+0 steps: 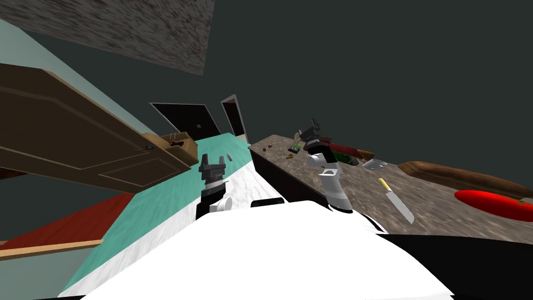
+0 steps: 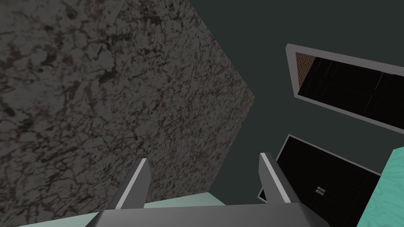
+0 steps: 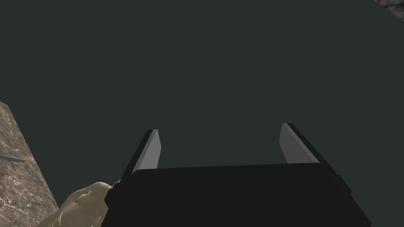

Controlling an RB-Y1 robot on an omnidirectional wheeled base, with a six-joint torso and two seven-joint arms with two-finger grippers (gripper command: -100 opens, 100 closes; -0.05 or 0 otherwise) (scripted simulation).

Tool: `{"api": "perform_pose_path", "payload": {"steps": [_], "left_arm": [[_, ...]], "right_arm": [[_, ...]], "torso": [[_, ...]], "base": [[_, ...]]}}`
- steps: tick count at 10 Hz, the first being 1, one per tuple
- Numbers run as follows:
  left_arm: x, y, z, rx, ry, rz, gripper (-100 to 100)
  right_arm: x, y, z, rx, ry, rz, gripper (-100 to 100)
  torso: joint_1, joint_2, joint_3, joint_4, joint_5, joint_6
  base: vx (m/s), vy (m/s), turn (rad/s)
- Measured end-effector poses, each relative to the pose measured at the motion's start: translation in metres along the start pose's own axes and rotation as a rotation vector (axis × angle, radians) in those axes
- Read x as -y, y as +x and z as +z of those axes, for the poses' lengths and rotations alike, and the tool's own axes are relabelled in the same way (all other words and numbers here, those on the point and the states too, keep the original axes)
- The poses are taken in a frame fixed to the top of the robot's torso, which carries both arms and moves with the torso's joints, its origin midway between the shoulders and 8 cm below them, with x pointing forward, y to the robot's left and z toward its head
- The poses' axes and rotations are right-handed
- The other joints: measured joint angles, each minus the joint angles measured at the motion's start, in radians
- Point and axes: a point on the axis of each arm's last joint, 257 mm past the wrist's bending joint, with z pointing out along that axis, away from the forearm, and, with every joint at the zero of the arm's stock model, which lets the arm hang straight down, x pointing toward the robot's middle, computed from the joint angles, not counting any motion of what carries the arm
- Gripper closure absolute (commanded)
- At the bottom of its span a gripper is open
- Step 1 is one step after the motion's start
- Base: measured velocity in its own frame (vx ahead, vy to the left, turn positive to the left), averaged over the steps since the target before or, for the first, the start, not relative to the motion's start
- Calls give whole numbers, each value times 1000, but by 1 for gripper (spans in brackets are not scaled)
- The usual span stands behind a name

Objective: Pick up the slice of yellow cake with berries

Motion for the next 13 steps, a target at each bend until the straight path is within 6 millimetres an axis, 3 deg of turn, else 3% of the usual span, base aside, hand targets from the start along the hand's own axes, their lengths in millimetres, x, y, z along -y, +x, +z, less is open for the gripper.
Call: {"api": "perform_pose_path", "payload": {"steps": [9,13], "left_arm": [[0,0,0,0,0,0,0],[0,0,0,0,0,0,0]], "right_arm": [[54,-48,46,130,201,341,-100],[82,-66,48,204,293,475,-100]], "torso": [[0,-1,-1,0,0,0],[0,0,0,0,0,0]], "base": [[23,23,-55],[27,23,-40]]}}
